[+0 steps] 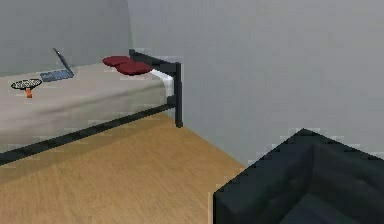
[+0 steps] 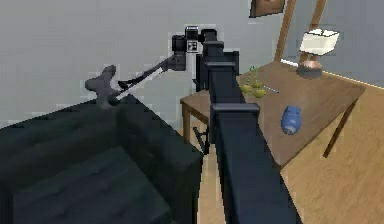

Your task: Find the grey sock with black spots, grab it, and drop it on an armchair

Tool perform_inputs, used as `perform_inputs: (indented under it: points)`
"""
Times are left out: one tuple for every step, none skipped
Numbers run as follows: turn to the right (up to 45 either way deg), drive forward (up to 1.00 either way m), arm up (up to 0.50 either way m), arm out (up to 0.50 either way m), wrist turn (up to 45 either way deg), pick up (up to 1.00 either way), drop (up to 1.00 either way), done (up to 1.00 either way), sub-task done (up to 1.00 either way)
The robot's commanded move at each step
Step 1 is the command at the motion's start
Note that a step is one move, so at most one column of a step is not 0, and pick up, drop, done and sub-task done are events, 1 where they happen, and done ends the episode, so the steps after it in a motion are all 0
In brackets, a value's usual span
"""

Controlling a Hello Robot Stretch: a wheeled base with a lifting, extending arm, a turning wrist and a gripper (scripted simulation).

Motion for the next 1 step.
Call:
perform_inputs:
  points:
    - [0.0,0.00,-0.36,0.00,0.0,0.00,0.00,0.00,0.00]
